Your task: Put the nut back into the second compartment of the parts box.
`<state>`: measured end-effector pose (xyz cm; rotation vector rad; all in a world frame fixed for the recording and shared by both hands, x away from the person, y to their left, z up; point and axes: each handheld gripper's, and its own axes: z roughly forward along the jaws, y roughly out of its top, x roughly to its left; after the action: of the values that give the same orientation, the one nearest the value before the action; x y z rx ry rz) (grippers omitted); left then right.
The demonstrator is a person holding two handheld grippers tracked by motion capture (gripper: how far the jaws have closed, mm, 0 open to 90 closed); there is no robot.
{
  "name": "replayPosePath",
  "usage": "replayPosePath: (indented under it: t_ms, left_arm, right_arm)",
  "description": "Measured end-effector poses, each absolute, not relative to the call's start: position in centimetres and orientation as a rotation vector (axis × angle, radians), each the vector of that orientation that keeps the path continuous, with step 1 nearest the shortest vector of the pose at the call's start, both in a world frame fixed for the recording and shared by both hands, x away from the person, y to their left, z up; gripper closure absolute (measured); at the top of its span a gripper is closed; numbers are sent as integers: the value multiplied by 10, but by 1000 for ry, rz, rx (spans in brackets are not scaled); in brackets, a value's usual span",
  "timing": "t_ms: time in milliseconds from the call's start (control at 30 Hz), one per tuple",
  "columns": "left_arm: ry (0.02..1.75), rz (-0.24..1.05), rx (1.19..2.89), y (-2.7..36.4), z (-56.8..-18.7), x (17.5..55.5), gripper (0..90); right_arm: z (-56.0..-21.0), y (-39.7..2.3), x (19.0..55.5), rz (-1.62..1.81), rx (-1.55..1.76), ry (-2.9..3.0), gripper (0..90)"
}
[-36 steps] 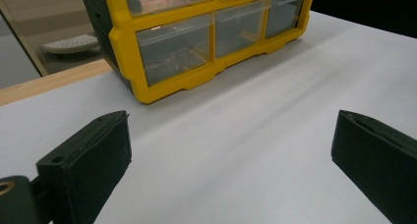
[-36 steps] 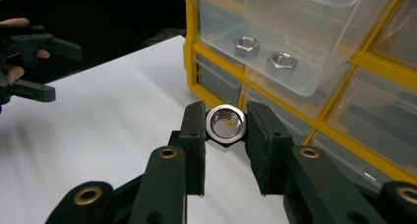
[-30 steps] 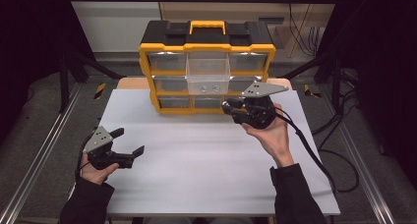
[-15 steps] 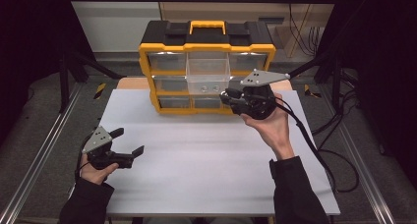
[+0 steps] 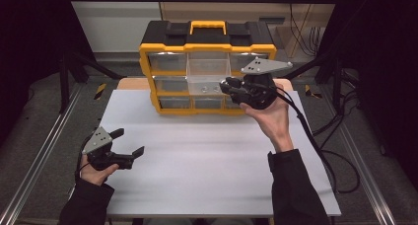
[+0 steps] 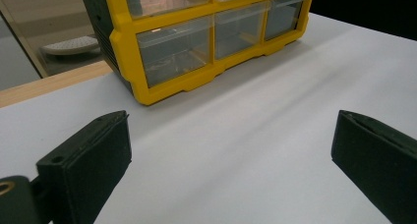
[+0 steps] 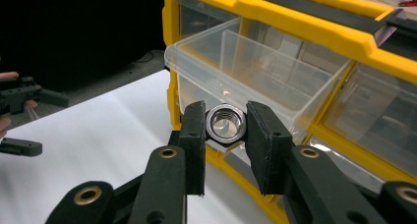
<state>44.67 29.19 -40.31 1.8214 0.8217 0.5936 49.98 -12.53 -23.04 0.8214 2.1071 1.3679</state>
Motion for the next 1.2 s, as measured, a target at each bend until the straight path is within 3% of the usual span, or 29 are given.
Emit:
replayPosePath:
  t_ms: [600, 1200]
  left_arm:
    - [818, 594, 1820, 292, -403, 446, 10]
    - [818, 593, 1818, 292, -402, 446, 10]
  right_arm:
    - [-208, -119, 518, 1341, 848, 2060, 702]
    - [-215, -113, 545, 1289, 916, 2040, 701]
